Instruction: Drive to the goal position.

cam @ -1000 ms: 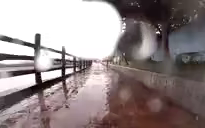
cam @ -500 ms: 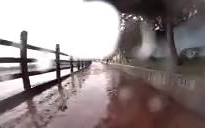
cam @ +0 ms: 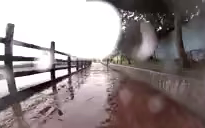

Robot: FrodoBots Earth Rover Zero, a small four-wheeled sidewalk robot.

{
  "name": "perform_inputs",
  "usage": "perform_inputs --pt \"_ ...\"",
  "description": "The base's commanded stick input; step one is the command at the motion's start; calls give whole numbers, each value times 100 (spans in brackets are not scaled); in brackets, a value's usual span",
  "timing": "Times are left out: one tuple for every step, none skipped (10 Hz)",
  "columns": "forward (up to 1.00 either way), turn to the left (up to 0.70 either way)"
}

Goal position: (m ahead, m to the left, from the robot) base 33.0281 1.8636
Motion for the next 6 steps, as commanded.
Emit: perform_inputs --pt "100 0" --pt "100 0" --pt "100 0" --pt "100 0" --pt "100 0" --pt "100 0"
